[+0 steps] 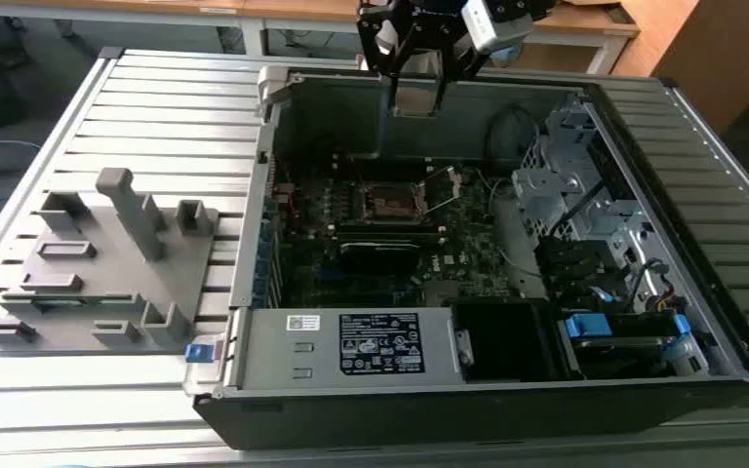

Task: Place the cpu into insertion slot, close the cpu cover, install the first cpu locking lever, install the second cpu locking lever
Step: 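Place the cpu into insertion slot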

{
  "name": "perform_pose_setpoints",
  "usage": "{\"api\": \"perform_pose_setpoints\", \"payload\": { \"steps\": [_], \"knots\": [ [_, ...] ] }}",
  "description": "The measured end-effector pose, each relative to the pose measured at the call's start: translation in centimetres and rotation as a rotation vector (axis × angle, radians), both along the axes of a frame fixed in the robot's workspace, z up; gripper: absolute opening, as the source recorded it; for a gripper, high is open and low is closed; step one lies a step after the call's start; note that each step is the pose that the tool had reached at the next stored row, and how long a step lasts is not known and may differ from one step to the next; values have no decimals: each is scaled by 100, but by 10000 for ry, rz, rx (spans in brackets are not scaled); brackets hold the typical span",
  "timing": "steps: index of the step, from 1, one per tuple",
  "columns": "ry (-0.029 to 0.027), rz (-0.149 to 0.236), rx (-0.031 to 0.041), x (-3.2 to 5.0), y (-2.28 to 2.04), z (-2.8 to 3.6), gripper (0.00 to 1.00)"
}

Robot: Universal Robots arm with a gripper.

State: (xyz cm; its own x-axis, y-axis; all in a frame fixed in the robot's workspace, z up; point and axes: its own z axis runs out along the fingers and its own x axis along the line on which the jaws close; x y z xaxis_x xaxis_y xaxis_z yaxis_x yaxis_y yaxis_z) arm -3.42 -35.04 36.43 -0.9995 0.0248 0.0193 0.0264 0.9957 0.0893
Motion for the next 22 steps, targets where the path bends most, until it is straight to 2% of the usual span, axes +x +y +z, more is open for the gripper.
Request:
{"api": "perform_pose_setpoints", "payload": {
  "steps": [13,22],
  "knots": [
    [-1,0,1,0,0,-13,54],
    [0,0,0,-1,0,-118,54]
  ]
}}
